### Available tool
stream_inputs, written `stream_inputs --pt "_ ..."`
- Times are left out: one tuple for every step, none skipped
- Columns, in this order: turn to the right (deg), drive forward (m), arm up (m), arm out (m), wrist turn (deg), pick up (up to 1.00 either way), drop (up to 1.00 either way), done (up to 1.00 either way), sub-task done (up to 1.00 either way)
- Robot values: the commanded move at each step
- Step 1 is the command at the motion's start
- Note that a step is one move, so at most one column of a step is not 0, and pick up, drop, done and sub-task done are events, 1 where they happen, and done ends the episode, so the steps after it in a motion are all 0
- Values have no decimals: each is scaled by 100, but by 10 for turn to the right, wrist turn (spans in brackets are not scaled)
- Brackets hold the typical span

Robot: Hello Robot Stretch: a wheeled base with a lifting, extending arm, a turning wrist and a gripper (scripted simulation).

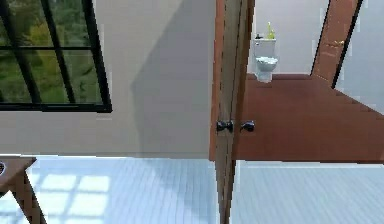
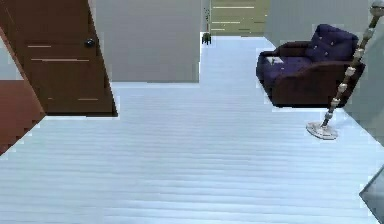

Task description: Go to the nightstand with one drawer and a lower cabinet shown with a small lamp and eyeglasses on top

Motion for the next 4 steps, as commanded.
stream_inputs --pt "0 50 0 0 0 0 0 0 0" --pt "-420 0 0 0 0 0 0 0 0" --pt "0 100 0 0 0 0 0 0 0" --pt "-270 0 0 0 0 0 0 0 0"
